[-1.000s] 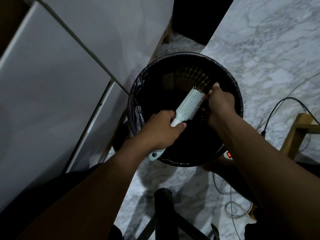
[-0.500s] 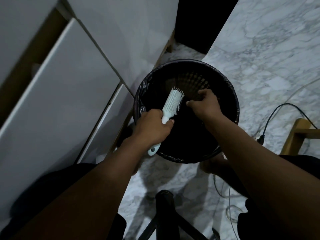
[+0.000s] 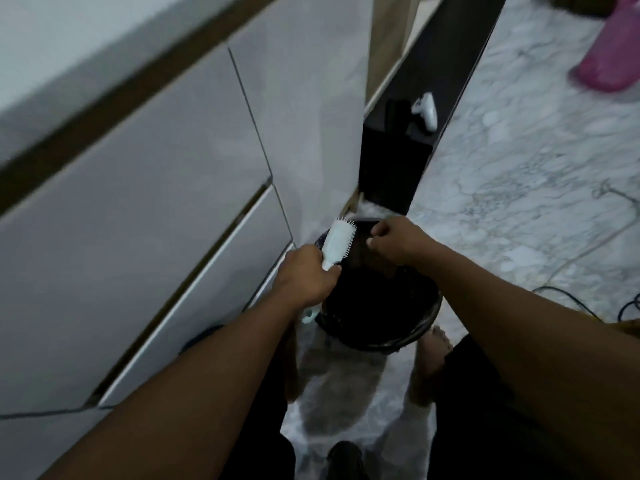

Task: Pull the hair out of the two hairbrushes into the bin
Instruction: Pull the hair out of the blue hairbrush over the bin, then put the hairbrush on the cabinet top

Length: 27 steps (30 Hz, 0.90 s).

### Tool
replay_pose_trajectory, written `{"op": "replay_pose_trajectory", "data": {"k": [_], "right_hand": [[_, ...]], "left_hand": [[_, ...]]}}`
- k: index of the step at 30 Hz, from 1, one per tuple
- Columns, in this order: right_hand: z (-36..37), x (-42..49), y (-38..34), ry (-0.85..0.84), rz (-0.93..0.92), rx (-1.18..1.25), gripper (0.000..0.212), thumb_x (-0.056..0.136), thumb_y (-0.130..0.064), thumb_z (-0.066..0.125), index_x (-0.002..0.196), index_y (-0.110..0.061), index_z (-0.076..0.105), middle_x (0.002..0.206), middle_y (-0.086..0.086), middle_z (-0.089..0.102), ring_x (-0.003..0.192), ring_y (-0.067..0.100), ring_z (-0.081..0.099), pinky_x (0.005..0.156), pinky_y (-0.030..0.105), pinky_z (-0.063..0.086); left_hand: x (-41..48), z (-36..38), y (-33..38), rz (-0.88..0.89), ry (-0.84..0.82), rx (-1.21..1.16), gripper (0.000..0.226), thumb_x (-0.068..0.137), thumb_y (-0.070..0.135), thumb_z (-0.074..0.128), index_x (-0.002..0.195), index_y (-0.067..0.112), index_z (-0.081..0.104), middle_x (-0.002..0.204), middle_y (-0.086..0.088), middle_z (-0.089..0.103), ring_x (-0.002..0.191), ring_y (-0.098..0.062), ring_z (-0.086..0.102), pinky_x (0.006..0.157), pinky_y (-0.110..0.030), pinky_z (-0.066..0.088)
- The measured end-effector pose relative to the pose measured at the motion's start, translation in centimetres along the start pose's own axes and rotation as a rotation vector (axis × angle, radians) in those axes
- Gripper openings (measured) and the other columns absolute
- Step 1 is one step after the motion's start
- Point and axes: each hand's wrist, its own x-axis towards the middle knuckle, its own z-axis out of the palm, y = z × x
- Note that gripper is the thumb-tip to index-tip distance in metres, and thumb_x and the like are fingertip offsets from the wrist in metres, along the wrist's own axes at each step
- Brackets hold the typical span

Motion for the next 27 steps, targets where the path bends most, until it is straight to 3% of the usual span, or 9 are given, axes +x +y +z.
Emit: {"op": "replay_pose_trajectory", "data": {"k": [2, 6, 9, 12, 15, 21, 27], "right_hand": [[-2.8, -2.3, -2.9, 0.024, -0.073, -0.031, 0.027, 0.092, -0.02, 0.067, 0.115, -0.006, 0.068, 0.114, 0.014, 0.067, 0.105, 0.03, 0.063, 0.085, 0.033, 0.049], [-7.9, -7.0, -8.4, 0.093, -0.203, -0.057, 0.025, 0.091, -0.021, 0.065, 0.115, -0.014, 0.065, 0.122, 0.009, 0.065, 0.105, 0.025, 0.06, 0.082, 0.029, 0.043], [-10.6, -10.9, -12.2, 0.171, -0.299, -0.08, 0.019, 0.09, -0.026, 0.063, 0.109, -0.02, 0.064, 0.124, 0.006, 0.064, 0.11, 0.026, 0.061, 0.086, 0.031, 0.045], [-12.3, -14.8, -15.8, 0.218, -0.375, -0.097, 0.032, 0.094, -0.026, 0.062, 0.124, -0.017, 0.062, 0.126, 0.004, 0.059, 0.116, 0.023, 0.058, 0.092, 0.03, 0.045], [-13.1, -18.1, -19.8, 0.255, -0.458, -0.103, 0.032, 0.094, -0.025, 0.063, 0.125, -0.015, 0.061, 0.128, 0.009, 0.062, 0.113, 0.027, 0.061, 0.092, 0.034, 0.049], [-12.3, -23.3, -28.9, 0.265, -0.659, -0.121, 0.032, 0.093, -0.026, 0.063, 0.124, -0.017, 0.062, 0.13, 0.007, 0.062, 0.115, 0.027, 0.061, 0.09, 0.033, 0.048], [-8.0, -26.1, -37.0, 0.169, -0.801, -0.153, 0.031, 0.092, -0.028, 0.064, 0.122, -0.02, 0.061, 0.127, 0.005, 0.062, 0.109, 0.023, 0.061, 0.084, 0.03, 0.043]], "left_hand": [[-1.8, -2.9, 2.1, 0.049, 0.044, -0.013, 0.033, 0.088, 0.042, 0.071, 0.096, 0.01, 0.07, 0.1, -0.014, 0.074, 0.097, -0.033, 0.069, 0.072, -0.029, 0.046], [-5.5, -9.1, 6.1, 0.145, 0.193, -0.005, 0.034, 0.089, 0.043, 0.07, 0.078, 0.012, 0.06, 0.08, -0.006, 0.063, 0.09, -0.033, 0.069, 0.065, -0.028, 0.04], [-8.6, -13.9, 8.3, 0.18, 0.304, -0.016, 0.032, 0.088, 0.045, 0.068, 0.082, 0.015, 0.062, 0.083, -0.006, 0.064, 0.086, -0.032, 0.069, 0.064, -0.028, 0.04], [-11.8, -18.4, 9.4, 0.206, 0.416, -0.028, 0.029, 0.088, 0.045, 0.068, 0.089, 0.016, 0.063, 0.085, -0.003, 0.064, 0.08, -0.026, 0.066, 0.061, -0.027, 0.042], [-15.3, -23.1, 9.5, 0.229, 0.534, -0.019, 0.026, 0.088, 0.041, 0.068, 0.093, 0.016, 0.061, 0.081, 0.003, 0.061, 0.077, -0.02, 0.062, 0.054, -0.025, 0.039], [-21.0, -31.5, 6.7, 0.124, 0.775, 0.031, 0.036, 0.082, 0.049, 0.065, 0.099, 0.017, 0.061, 0.091, 0.0, 0.066, 0.081, -0.023, 0.063, 0.053, -0.027, 0.037], [-26.1, -37.9, 0.4, -0.052, 0.902, 0.042, 0.031, 0.081, 0.044, 0.061, 0.096, 0.017, 0.06, 0.085, 0.001, 0.065, 0.079, -0.023, 0.065, 0.06, -0.03, 0.044]]}}
